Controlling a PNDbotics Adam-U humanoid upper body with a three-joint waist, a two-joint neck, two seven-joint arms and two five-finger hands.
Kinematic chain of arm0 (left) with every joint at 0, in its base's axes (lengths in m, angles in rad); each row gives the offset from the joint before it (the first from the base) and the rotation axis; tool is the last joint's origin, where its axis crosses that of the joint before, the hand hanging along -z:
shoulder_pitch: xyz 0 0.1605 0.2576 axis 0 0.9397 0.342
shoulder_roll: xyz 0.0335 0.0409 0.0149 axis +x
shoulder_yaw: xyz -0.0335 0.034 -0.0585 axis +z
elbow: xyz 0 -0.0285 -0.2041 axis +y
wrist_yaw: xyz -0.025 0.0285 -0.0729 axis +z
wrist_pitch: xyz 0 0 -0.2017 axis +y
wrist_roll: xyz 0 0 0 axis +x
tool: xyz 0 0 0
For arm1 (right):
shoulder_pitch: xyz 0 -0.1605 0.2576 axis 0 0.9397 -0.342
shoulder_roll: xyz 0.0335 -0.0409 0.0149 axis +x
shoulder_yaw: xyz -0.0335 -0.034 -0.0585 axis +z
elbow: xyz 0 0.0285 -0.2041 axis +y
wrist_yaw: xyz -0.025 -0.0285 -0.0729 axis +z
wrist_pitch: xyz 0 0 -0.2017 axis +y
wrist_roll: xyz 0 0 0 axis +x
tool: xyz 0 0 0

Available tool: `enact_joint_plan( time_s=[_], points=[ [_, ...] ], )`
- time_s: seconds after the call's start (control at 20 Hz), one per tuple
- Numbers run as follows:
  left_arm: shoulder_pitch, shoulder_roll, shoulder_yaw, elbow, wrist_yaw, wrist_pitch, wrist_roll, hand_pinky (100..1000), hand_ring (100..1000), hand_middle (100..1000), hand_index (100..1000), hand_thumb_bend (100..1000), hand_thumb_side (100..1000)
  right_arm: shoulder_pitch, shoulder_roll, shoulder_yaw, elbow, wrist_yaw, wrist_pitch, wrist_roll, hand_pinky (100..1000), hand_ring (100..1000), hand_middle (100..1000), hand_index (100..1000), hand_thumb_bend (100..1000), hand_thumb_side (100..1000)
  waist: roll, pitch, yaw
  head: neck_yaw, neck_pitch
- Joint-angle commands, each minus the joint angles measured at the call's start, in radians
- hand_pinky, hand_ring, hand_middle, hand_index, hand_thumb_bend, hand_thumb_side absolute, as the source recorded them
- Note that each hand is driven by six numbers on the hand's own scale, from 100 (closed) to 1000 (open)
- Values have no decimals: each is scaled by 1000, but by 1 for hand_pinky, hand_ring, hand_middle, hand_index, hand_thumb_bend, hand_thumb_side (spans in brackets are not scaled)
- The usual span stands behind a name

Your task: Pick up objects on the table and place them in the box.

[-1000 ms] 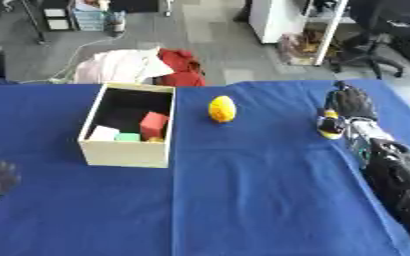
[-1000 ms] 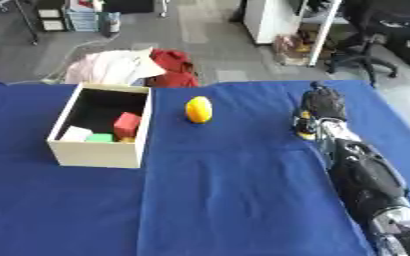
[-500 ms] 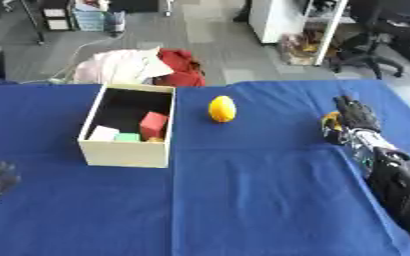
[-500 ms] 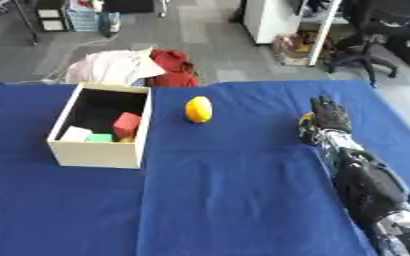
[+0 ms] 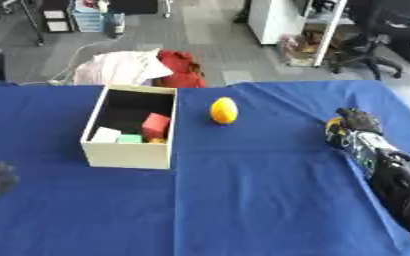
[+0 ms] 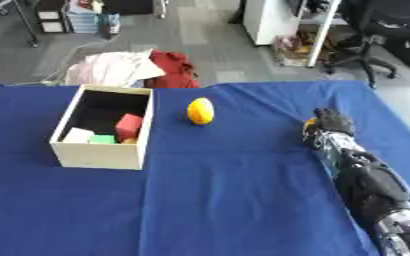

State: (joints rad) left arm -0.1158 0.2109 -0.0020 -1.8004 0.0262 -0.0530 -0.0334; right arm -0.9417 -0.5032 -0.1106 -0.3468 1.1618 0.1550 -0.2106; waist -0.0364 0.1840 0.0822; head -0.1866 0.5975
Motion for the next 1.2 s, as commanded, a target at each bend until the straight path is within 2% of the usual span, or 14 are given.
enact_joint_plan(
  time_s=[0.05, 0.15, 0.25, 0.4, 0.65, 1.2],
  points=[
    [-6, 17, 6, -18, 3, -2, 2, 889, 767, 753, 826, 117, 642, 1, -25, -9, -4, -45, -12, -2, 380, 429, 457, 650, 100, 217, 18, -25, -1, -2, -5],
    [-6, 16, 6, -18, 3, -2, 2, 889, 766, 753, 826, 117, 642, 1, -24, -15, -22, -77, -26, -17, 294, 352, 363, 570, 100, 203, 17, -25, -1, -2, -5],
    [-6, 16, 6, -18, 3, -2, 3, 889, 766, 753, 827, 117, 642, -1, -22, -19, -47, -110, -42, -35, 250, 311, 310, 528, 100, 198, 17, -26, -2, -2, -5],
    [-5, 16, 7, -17, 3, -1, 3, 889, 766, 753, 826, 118, 642, -6, -19, -22, -105, -157, -73, -62, 220, 282, 275, 504, 100, 202, 16, -27, -3, -2, -4],
    [-5, 16, 7, -17, 4, -1, 4, 889, 765, 753, 827, 119, 642, -24, -1, -16, -209, -200, -123, -54, 206, 267, 257, 492, 100, 220, 11, -29, -1, -3, -3],
    [-7, 17, 5, -15, 5, -2, 2, 889, 763, 753, 826, 120, 642, -84, 71, 36, -350, -224, -231, 49, 200, 260, 251, 490, 100, 249, 3, -33, 14, -10, -6]
  ],
)
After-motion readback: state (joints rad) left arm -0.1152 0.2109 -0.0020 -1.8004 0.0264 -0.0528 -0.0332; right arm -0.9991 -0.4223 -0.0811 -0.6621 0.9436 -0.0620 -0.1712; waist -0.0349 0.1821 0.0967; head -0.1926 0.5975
